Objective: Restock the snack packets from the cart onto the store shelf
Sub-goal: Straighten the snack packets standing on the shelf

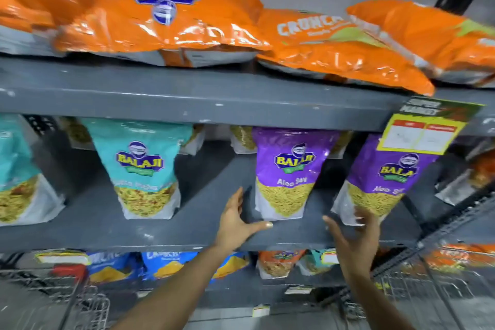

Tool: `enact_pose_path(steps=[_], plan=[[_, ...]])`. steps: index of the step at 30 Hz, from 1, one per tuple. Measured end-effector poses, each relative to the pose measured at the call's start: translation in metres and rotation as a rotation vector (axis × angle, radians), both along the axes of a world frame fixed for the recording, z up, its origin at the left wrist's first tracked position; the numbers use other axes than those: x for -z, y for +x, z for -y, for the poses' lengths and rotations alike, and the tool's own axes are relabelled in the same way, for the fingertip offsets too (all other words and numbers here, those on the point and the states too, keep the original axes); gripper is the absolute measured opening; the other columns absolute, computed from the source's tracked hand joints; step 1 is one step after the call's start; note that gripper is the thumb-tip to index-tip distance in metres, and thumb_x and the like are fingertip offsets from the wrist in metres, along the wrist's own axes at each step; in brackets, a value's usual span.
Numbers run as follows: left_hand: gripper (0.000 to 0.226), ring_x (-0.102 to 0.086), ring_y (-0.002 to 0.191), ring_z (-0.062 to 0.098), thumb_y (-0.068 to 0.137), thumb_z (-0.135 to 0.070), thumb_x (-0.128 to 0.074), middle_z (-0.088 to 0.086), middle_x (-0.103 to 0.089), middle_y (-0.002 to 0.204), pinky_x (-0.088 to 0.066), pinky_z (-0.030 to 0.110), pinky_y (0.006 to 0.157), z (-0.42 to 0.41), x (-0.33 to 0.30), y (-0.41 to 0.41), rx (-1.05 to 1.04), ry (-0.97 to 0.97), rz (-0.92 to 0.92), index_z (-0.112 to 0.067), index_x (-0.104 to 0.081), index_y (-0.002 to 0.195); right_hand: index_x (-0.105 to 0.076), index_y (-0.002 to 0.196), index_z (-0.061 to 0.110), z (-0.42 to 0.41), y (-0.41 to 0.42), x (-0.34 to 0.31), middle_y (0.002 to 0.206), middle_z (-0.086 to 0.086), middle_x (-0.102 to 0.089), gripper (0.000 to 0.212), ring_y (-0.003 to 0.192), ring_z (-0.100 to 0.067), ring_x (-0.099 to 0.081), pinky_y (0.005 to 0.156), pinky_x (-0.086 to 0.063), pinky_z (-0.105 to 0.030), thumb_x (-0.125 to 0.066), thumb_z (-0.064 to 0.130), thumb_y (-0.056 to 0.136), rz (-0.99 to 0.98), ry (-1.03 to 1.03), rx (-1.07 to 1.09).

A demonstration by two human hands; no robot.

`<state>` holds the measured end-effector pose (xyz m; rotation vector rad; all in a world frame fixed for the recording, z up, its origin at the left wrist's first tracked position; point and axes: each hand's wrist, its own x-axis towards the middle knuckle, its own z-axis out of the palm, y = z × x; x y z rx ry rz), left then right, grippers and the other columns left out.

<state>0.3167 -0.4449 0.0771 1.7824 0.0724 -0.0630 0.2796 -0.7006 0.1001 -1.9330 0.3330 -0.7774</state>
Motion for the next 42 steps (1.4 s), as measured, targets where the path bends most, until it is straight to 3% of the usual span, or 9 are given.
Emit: enact_pose_path(steps=[2, 5, 7, 8, 11, 17, 22, 28, 42], plan=[[0.134, -0.044, 0.133, 0.004, 0.038, -0.045, -0.095, -0.01, -0.041, 0.149, -0.04, 0.024, 0.109, 0.022, 0.0, 0.012, 0.082, 0.031, -0.005, -0.021, -0.024, 0.149, -0.045, 0.128, 0.007, 0.037, 0.007, 0.008, 0.121, -0.011, -0.051, 0.092, 0.117, -0.03, -0.053, 0.103, -0.042, -0.043, -0.092, 0.029, 0.052, -0.004, -0.01, 0.107], [0.123, -0.052, 0.116, -0.014, 0.041, -0.034, -0.097, -0.021, -0.053, 0.135, -0.043, 0.001, 0.086, 0.042, -0.001, 0.021, 0.067, 0.005, 0.054, -0.03, -0.028, 0.142, -0.019, 0.151, 0.007, 0.07, 0.021, 0.014, 0.147, -0.012, -0.039, 0.132, 0.14, -0.029, -0.036, 0.116, -0.028, -0.039, -0.095, 0.034, 0.047, -0.16, -0.052, 0.077], [0.114, -0.054, 0.105, -0.018, 0.043, -0.034, -0.096, -0.028, -0.056, 0.122, -0.043, -0.001, 0.077, 0.049, -0.002, 0.022, -0.004, -0.002, 0.059, -0.034, -0.031, 0.137, -0.004, 0.155, 0.018, 0.079, 0.027, 0.019, 0.156, -0.01, -0.031, 0.146, 0.144, -0.026, -0.033, 0.117, -0.029, -0.041, -0.095, 0.043, 0.044, -0.233, -0.029, 0.008], [0.108, -0.057, 0.105, -0.012, 0.044, -0.037, -0.096, -0.025, -0.058, 0.119, -0.045, 0.004, 0.079, 0.05, -0.003, 0.021, -0.029, 0.005, 0.055, -0.035, -0.036, 0.133, 0.0, 0.154, 0.023, 0.079, 0.03, 0.021, 0.158, -0.008, -0.028, 0.149, 0.144, -0.026, -0.033, 0.116, -0.032, -0.046, -0.094, 0.049, 0.042, -0.241, -0.032, 0.001], [0.09, -0.062, 0.108, 0.011, 0.044, -0.041, -0.095, -0.011, -0.064, 0.119, -0.048, 0.023, 0.085, 0.047, -0.002, 0.02, -0.061, 0.042, 0.053, -0.039, -0.044, 0.119, 0.003, 0.154, 0.025, 0.074, 0.038, 0.026, 0.161, -0.007, -0.021, 0.148, 0.146, -0.028, -0.029, 0.115, -0.032, -0.051, -0.09, 0.053, 0.042, -0.227, -0.039, 0.018], [0.093, -0.06, 0.103, 0.005, 0.048, -0.037, -0.094, -0.015, -0.063, 0.116, -0.042, 0.006, 0.075, 0.016, -0.004, 0.016, -0.063, 0.096, 0.014, -0.031, -0.045, 0.126, 0.001, 0.156, 0.018, 0.06, 0.05, 0.025, 0.162, -0.01, -0.02, 0.144, 0.148, -0.028, -0.025, 0.116, -0.027, -0.044, -0.095, 0.034, 0.049, -0.201, -0.058, 0.029], [0.093, -0.059, 0.102, -0.003, 0.049, -0.036, -0.094, -0.022, -0.062, 0.111, -0.043, 0.007, 0.074, -0.004, -0.006, 0.016, -0.091, 0.108, -0.018, -0.031, -0.044, 0.128, -0.002, 0.156, 0.011, 0.054, 0.057, 0.021, 0.16, -0.015, -0.023, 0.143, 0.147, -0.031, -0.025, 0.115, -0.03, -0.046, -0.094, 0.036, 0.049, -0.189, -0.086, 0.055], [0.09, -0.06, 0.104, 0.0, 0.049, -0.033, -0.095, -0.02, -0.061, 0.113, -0.048, 0.021, 0.081, -0.006, -0.003, 0.016, -0.101, 0.07, -0.049, -0.038, -0.039, 0.119, -0.002, 0.156, 0.009, 0.053, 0.056, 0.02, 0.159, -0.017, -0.023, 0.141, 0.146, -0.032, -0.024, 0.114, -0.031, -0.047, -0.092, 0.04, 0.052, -0.186, -0.093, 0.042], [0.086, -0.06, 0.103, 0.0, 0.053, -0.032, -0.094, -0.02, -0.061, 0.112, -0.047, 0.014, 0.077, -0.006, -0.001, 0.015, -0.102, 0.076, -0.039, -0.036, -0.041, 0.12, -0.001, 0.156, 0.013, 0.049, 0.054, 0.015, 0.154, -0.022, -0.03, 0.143, 0.142, -0.037, -0.029, 0.107, -0.038, -0.054, -0.093, 0.04, 0.05, -0.217, -0.081, 0.089]])
